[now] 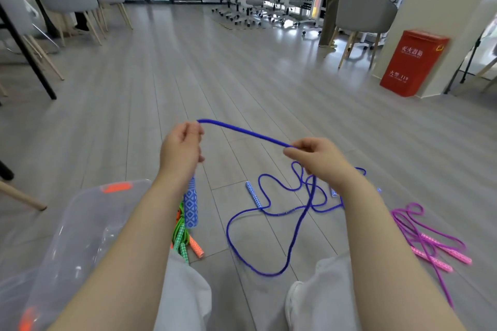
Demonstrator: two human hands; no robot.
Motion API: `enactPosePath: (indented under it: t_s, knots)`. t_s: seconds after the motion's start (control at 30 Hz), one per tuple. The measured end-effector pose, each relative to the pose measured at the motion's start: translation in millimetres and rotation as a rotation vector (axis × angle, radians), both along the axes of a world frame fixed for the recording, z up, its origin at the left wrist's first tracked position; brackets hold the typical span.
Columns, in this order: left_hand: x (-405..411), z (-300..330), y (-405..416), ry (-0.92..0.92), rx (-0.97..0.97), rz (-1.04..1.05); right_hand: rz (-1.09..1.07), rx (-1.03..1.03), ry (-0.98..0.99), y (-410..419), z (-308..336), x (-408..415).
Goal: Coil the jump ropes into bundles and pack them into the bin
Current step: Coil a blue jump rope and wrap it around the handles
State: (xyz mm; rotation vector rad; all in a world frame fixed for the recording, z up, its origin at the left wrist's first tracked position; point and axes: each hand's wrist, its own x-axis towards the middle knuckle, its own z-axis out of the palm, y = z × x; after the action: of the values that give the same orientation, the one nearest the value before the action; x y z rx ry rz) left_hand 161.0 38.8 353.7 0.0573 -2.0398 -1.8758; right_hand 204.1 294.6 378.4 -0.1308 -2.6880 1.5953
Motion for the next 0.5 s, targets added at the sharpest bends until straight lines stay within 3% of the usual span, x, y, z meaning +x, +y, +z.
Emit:
enactPosePath:
  t_s: [0.13,0.23,0.33,0.5]
  knots:
    - [-9,2,-21,-0.081,0.498,0.094,-0.161,-0.169,0.091,15,3,2]
    - [-5,-8,-5,-0.285,0.688,-0.077,-0.232,-0.316,0.121,-5,-6,-5]
    - [1,-10,21,-0.436,0.679,-0.263,-0.146,-0.346,0.115,-35,-12,-9]
    - [2,-14,39,-0.438,0.503,-0.365,0.079,-0.187,0.145,-68,-24,-8]
